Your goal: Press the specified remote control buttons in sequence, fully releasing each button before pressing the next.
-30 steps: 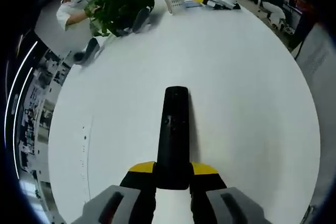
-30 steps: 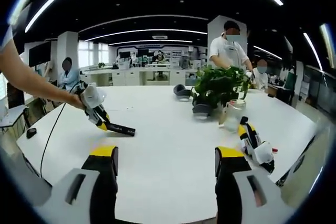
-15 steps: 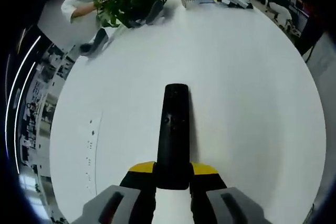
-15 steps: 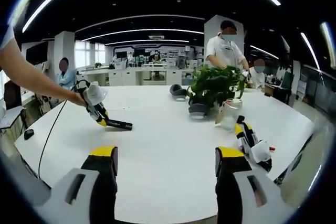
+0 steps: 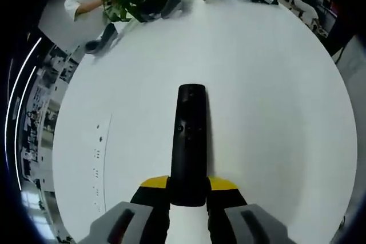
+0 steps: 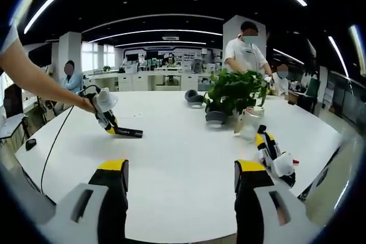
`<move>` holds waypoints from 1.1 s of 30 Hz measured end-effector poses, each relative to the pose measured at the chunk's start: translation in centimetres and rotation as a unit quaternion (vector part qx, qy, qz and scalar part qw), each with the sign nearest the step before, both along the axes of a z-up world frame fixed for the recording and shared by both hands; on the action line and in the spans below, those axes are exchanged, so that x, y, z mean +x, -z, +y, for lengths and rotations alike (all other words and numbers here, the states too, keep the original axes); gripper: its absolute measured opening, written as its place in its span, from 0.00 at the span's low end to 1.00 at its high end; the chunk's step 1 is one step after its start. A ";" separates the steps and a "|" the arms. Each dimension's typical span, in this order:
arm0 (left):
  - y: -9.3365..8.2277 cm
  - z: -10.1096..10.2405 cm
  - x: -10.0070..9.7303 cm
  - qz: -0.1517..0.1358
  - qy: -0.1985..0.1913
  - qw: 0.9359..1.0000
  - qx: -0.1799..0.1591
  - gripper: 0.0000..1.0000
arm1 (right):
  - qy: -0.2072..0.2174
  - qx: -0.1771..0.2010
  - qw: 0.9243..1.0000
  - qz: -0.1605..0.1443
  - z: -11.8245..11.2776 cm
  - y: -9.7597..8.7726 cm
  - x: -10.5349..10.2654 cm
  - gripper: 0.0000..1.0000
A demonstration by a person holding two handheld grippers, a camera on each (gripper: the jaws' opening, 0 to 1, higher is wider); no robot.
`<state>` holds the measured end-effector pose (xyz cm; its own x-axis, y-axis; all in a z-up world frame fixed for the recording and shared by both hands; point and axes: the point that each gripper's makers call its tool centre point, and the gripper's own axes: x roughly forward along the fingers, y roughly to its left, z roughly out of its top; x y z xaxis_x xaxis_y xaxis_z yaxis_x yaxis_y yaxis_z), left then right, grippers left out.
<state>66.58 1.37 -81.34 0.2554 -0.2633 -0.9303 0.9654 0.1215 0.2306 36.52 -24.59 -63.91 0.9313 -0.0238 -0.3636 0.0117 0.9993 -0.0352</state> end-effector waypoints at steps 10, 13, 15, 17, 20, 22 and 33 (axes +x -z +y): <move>1.4 0.3 -0.6 0.032 0.001 0.999 0.012 0.23 | 0.001 0.000 1.000 0.002 0.0 0.1 0.0 0.78; 1.4 0.4 -0.6 0.047 -0.002 0.999 0.005 0.23 | -0.001 -0.001 1.000 0.002 0.0 0.1 0.0 0.78; 1.4 0.4 -0.5 0.055 -0.004 0.999 -0.001 0.24 | -0.003 -0.002 1.000 0.005 0.1 0.2 0.0 0.78; 1.5 0.4 -0.6 0.058 0.000 0.998 -0.007 0.24 | -0.004 -0.003 1.000 0.006 0.2 0.2 0.0 0.78; 1.4 0.5 -0.7 0.062 -0.003 0.998 -0.029 0.24 | -0.003 -0.003 1.000 0.005 0.1 0.2 0.0 0.78; 1.3 0.5 -0.3 0.053 -0.024 0.997 -0.044 0.27 | -0.002 -0.002 1.000 0.006 0.1 0.2 0.0 0.78; 1.1 2.8 2.1 0.029 -0.200 0.973 -0.109 0.62 | -0.001 -0.002 1.000 0.003 0.1 0.0 -0.1 0.78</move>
<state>68.66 4.19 -82.45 0.3260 -0.3458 -0.8799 0.8413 0.5305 0.1033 36.46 -24.51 -63.94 0.9290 -0.0227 -0.3693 0.0090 0.9992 -0.0387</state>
